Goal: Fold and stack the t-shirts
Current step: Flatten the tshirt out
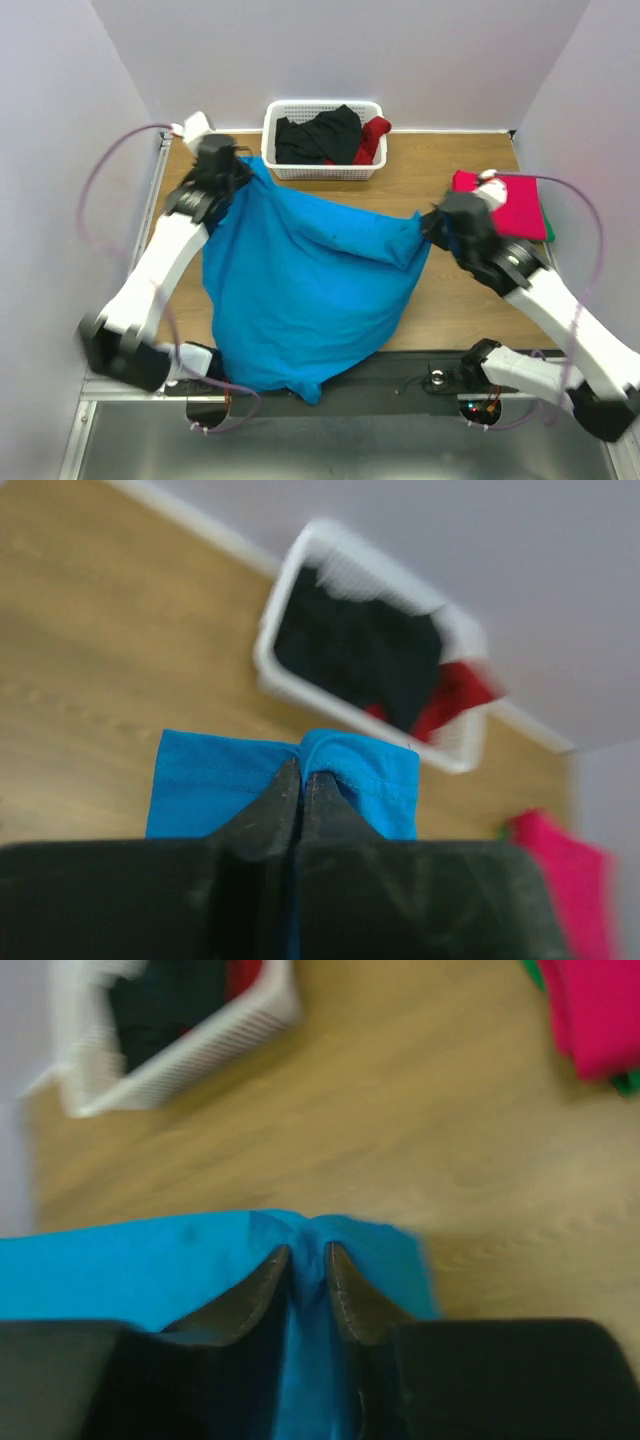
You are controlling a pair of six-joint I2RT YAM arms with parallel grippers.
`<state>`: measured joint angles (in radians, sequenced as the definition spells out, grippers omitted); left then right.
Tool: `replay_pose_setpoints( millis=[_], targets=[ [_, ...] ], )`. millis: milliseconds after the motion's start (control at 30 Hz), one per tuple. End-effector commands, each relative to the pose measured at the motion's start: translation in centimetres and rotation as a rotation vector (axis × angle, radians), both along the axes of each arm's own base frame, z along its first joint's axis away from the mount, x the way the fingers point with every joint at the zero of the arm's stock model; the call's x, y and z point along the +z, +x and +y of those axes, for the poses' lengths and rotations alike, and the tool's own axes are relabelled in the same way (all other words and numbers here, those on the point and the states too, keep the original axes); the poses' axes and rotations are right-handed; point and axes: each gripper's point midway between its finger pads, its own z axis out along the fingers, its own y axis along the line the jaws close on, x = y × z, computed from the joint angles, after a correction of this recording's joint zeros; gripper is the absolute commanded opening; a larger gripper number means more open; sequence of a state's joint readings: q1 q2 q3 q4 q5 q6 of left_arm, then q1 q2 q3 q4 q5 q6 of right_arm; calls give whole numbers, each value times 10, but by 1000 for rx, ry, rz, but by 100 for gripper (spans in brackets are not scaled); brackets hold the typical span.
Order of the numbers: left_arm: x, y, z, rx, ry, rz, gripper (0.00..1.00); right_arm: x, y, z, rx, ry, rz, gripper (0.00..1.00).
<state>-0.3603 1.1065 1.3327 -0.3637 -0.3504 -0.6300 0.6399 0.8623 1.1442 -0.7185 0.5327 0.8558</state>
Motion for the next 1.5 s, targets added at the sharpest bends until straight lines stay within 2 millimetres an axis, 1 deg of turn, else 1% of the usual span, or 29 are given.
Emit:
replay_pose_setpoints(
  millis=[0, 33, 67, 100, 133, 167, 267, 333, 367, 400, 433, 500, 533, 567, 600, 633, 667, 700, 767, 833, 933, 1067, 1100, 1167, 1200, 1233, 1267, 1333, 1467],
  targets=[
    [-92, 45, 13, 74, 66, 226, 44, -62, 35, -12, -206, -141, 145, 44],
    [-108, 52, 14, 92, 73, 272, 98, -66, 40, -7, -200, -156, 166, 76],
    [-111, 55, 14, 91, 79, 277, 98, -77, 49, 0, -194, -186, 203, 100],
    [-111, 56, 14, 92, 80, 273, 98, -84, 51, 1, -190, -201, 221, 100],
    [-105, 54, 15, 99, 73, 250, 98, -80, 55, 4, -179, -210, 218, 100],
    [-101, 52, 18, 107, 73, 234, 99, -81, 57, 6, -171, -223, 225, 100],
    [-87, 36, 27, 135, 56, 189, 98, -85, 57, 7, -150, -245, 238, 100],
    [-86, 22, 28, 122, 44, 167, 98, -89, 52, 7, -135, -247, 247, 100],
    [-89, 17, 27, 109, 41, 168, 98, -100, 49, 5, -130, -261, 268, 100],
    [-94, 12, 27, 99, 39, 175, 99, -104, 47, 5, -119, -265, 278, 100],
    [-109, 1, 26, 88, 27, 205, 98, -110, 46, 6, -99, -283, 294, 100],
    [-130, -10, 21, 57, 6, 247, 99, -124, 42, 15, -34, -289, 335, 100],
    [-157, -21, 20, 50, -7, 294, 98, -131, 40, 19, 16, -313, 351, 100],
    [-171, -27, 19, 39, -17, 321, 98, -139, 38, 26, 59, -313, 369, 99],
    [-185, -34, 14, 15, -32, 349, 98, -155, 32, 38, 136, -286, 398, 98],
    [-212, -46, 14, 12, -43, 392, 98, -165, 26, 50, 219, -271, 425, 94],
    [-224, -51, 13, 3, -52, 411, 99, -174, 23, 56, 255, -263, 437, 92],
    [-246, -64, 12, -15, -58, 451, 98, -184, 23, 60, 279, -258, 441, 88],
    [-260, -68, 10, -16, -78, 455, 98, -198, 25, 68, 306, -262, 464, 83],
    [-279, -75, 11, -19, -77, 477, 98, -207, 29, 72, 317, -268, 479, 71],
    [-299, -79, 12, -13, -68, 519, 98, -224, 36, 78, 325, -279, 513, 63],
    [-320, -81, 19, 26, -35, 579, 98, -240, 47, 70, 247, -332, 537, 57],
    [-323, -80, 21, 35, -29, 590, 98, -244, 48, 69, 241, -338, 546, 57],
    [-335, -80, 23, 52, -17, 624, 98, -254, 49, 68, 231, -352, 571, 50],
    [-335, -80, 23, 52, -17, 624, 98, -257, 48, 68, 230, -357, 579, 50],
    [-339, -79, 23, 55, -14, 632, 98, -259, 50, 67, 220, -360, 581, 39],
    [-341, -79, 23, 58, -13, 639, 98, -260, 50, 66, 212, -364, 583, 31],
    [-346, -77, 23, 63, -7, 648, 98, -254, 57, 61, 168, -373, 560, 17],
    [-349, -70, 26, 84, 17, 657, 98, -231, 73, 57, 133, -359, 499, 15]
  ],
)
